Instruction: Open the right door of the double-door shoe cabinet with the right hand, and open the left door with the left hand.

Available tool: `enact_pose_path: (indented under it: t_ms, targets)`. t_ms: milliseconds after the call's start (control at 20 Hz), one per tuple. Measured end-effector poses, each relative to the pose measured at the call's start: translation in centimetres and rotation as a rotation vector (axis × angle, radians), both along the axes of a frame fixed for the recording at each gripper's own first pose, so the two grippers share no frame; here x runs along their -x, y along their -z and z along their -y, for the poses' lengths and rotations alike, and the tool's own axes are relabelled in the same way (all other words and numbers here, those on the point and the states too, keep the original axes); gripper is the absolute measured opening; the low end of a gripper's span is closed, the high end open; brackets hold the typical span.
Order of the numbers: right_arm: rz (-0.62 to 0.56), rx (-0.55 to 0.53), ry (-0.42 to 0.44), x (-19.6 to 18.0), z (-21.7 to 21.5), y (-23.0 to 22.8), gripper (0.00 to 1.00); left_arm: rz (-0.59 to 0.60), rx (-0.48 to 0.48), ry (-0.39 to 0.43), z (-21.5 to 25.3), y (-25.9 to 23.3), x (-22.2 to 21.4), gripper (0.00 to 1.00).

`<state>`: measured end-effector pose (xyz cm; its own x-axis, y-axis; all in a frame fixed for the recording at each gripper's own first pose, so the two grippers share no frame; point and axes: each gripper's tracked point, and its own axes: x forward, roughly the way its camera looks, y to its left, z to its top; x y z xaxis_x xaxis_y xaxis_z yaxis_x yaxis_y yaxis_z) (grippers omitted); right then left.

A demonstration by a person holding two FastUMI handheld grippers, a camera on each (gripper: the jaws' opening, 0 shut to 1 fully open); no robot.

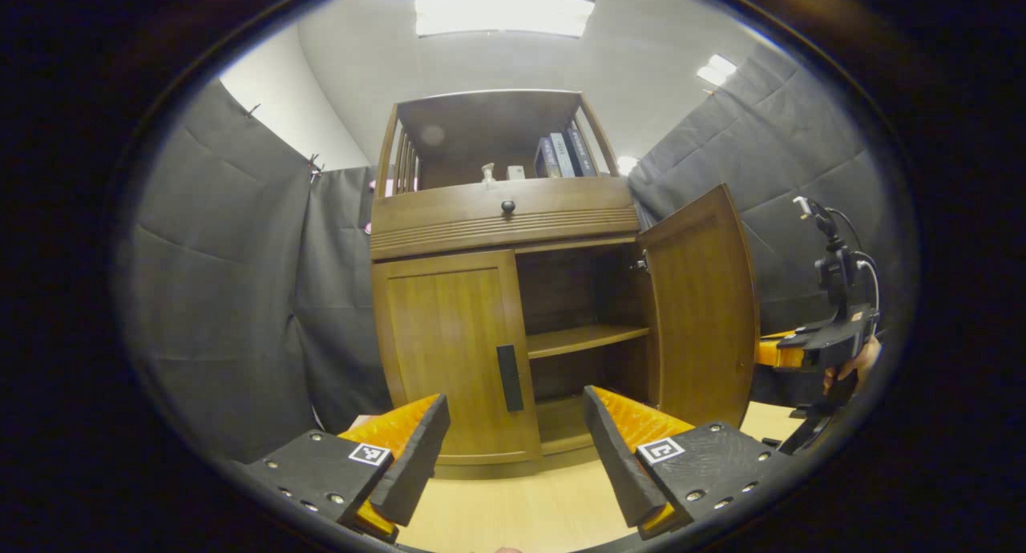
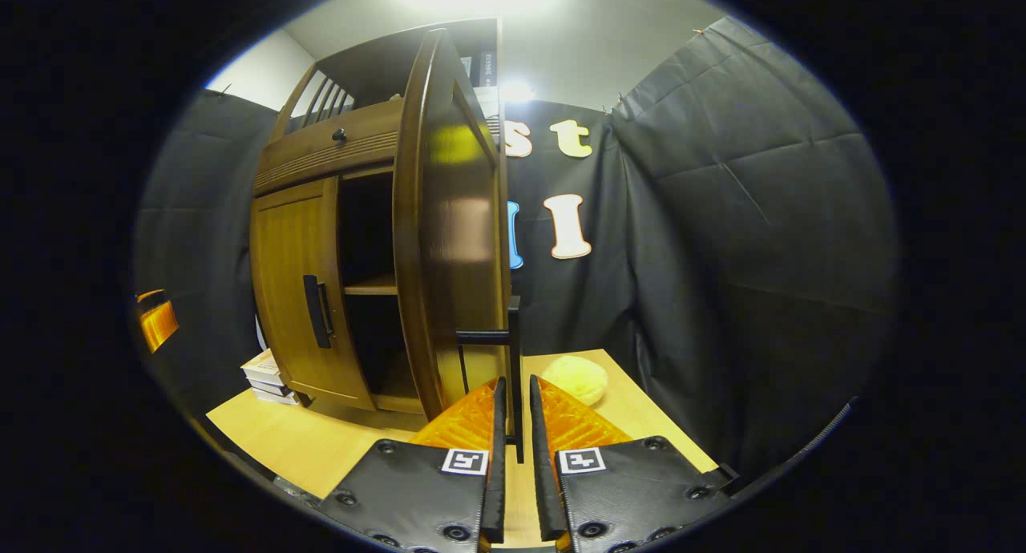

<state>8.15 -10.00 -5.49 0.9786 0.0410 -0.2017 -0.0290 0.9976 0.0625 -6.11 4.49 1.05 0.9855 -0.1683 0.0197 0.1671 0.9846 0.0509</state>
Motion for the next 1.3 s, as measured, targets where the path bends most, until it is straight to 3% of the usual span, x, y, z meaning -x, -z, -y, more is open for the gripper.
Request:
enact_pose_path:
  t_ms: [350,400,650,700,850,900,950,1050,1100,1150,1300]
  targets:
    - [0.009,-0.042,0.086,1.8,3.9,-1.1,0.18,0.008,-0.004,0.035,0.7,-0.1,-0.4,0.97]
    - [0.013,-0.043,0.099,2.1,4.4,-1.2,0.27,0.011,-0.005,0.039,0.7,-0.1,-0.5,0.97]
    - [0.027,-0.005,0.097,5.1,4.2,-2.0,0.24,-0.002,0.021,0.05,1.2,0.1,-0.9,0.97]
    - [0.035,-0.001,0.091,5.8,3.8,-2.2,0.28,-0.007,0.03,0.051,1.3,0.2,-1.0,0.97]
    - [0.058,-0.01,0.098,7.3,3.5,-3.1,0.96,-0.01,0.036,0.051,1.4,0.3,-1.4,0.97]
    - [0.066,-0.012,0.102,7.8,3.5,-3.3,0.92,-0.007,0.032,0.049,1.3,0.3,-1.6,0.97]
    - [0.071,-0.012,0.105,8.3,3.4,-3.6,0.96,-0.002,0.029,0.048,1.2,0.3,-1.8,0.97]
    - [0.079,-0.002,0.12,9.3,3.5,-3.8,0.92,0.003,0.03,0.044,1.1,0.3,-2.1,0.97]
    - [0.084,0.007,0.129,9.8,3.9,-4.0,0.96,0.003,0.032,0.042,1.2,0.3,-2.2,0.97]
    - [0.085,0.013,0.136,10.3,4.1,-4.2,0.92,0.003,0.038,0.041,1.1,0.5,-2.3,0.97]
    - [0.09,0.021,0.16,11.5,4.4,-4.6,0.92,0.002,0.045,0.037,1.2,0.6,-2.8,0.97]
